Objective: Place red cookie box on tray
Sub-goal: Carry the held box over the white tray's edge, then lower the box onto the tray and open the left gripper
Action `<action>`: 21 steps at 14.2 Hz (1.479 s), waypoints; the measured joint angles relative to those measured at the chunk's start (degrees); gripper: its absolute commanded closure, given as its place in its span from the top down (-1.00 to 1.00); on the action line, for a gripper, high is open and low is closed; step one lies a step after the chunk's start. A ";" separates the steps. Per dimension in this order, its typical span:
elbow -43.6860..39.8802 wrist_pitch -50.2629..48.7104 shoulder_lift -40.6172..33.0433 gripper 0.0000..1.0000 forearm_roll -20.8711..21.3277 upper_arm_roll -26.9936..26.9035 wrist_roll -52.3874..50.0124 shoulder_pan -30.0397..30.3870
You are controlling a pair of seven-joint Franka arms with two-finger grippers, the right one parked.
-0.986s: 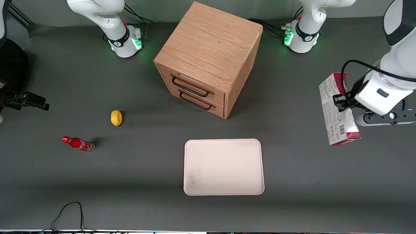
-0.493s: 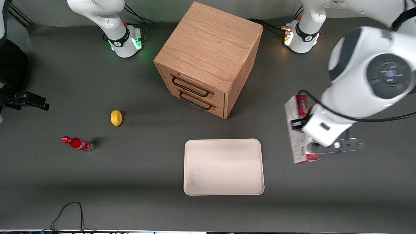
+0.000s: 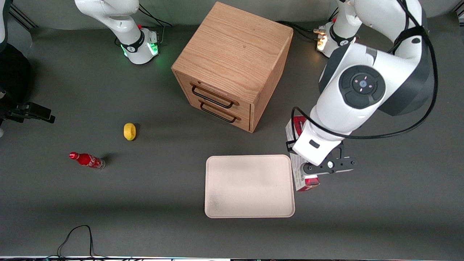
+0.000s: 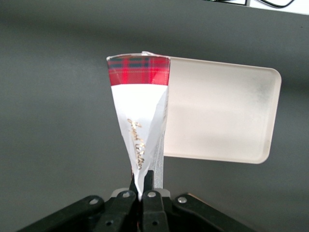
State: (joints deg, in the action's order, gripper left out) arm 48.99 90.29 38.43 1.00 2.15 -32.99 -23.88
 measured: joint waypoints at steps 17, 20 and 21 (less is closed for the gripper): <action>1.66 19.66 20.91 -1.00 0.07 -0.40 4.72 0.36; 1.65 20.34 21.29 0.80 0.07 -0.42 4.61 0.37; 1.57 20.44 21.28 1.00 0.07 -0.44 4.38 0.40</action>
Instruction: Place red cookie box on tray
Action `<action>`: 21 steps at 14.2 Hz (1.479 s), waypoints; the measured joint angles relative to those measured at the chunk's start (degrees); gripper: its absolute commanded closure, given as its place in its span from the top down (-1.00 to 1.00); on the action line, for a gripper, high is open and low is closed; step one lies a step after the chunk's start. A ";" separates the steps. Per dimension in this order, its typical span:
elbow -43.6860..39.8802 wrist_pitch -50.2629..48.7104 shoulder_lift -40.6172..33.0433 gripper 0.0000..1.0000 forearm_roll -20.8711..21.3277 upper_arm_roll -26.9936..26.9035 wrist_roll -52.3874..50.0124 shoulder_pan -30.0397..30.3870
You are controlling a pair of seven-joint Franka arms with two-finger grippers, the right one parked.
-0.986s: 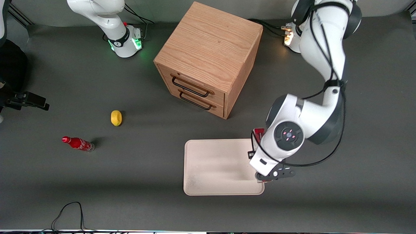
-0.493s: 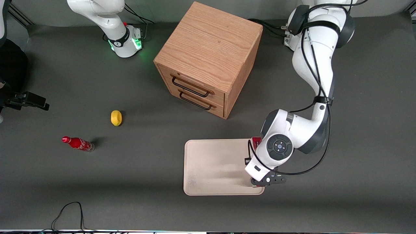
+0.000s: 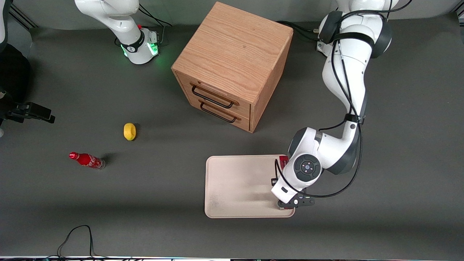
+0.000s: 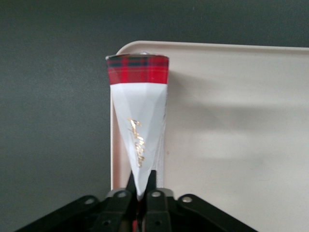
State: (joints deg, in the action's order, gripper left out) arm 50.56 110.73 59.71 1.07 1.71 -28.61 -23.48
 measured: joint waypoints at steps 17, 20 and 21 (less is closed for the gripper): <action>-1.49 -29.47 -27.67 1.00 0.50 -0.11 -5.72 -0.70; 4.31 -31.00 -32.72 1.00 1.06 -0.83 -1.82 1.32; 8.68 -29.64 -35.08 1.00 1.14 -0.97 0.76 3.12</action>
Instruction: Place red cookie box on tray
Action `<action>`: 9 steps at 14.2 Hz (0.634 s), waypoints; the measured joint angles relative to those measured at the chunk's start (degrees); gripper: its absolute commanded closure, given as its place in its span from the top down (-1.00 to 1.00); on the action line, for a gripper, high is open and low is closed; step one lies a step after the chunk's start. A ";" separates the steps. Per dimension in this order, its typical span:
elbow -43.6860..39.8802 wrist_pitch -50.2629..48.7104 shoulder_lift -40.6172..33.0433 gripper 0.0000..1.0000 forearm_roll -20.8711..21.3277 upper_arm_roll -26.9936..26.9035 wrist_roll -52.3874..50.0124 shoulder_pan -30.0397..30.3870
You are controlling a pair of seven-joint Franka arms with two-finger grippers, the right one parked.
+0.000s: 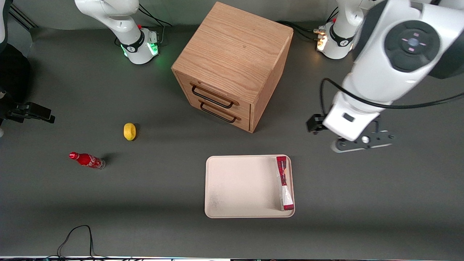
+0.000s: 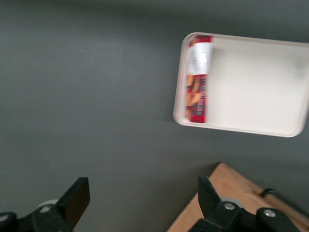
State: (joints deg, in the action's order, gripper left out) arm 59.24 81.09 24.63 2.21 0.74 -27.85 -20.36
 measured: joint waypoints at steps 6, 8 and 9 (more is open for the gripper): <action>29.38 11.00 -18.56 1.00 -0.05 -0.54 18.59 13.77; 32.50 11.32 -21.29 1.00 -0.10 -0.55 22.51 16.75; 33.27 11.51 -22.03 1.00 -0.13 -0.53 23.78 17.80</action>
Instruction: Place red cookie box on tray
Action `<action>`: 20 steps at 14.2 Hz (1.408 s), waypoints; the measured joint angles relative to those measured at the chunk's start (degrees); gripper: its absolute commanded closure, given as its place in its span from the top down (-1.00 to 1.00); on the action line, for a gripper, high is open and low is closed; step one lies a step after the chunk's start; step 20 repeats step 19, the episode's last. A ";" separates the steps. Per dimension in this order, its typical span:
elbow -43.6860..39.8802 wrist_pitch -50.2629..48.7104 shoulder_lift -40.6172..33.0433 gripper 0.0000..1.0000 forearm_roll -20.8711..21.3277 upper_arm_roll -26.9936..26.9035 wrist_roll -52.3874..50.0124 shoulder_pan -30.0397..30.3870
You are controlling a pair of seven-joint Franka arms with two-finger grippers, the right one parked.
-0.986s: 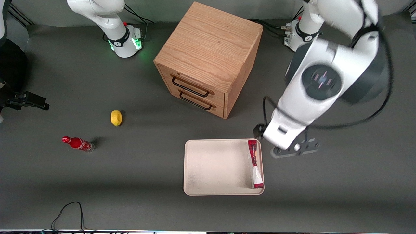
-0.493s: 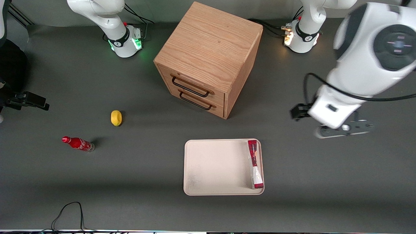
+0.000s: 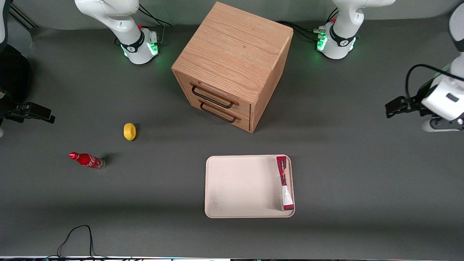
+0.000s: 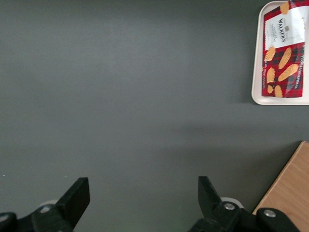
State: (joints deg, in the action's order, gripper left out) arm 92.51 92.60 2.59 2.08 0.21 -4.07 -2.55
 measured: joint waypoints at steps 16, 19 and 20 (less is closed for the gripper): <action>0.64 1.18 -1.00 1.00 -0.24 2.32 3.40 1.75; 0.64 1.01 -1.00 1.00 -1.01 2.32 4.12 1.75; 0.64 1.01 -1.00 1.00 -1.01 2.32 4.12 1.75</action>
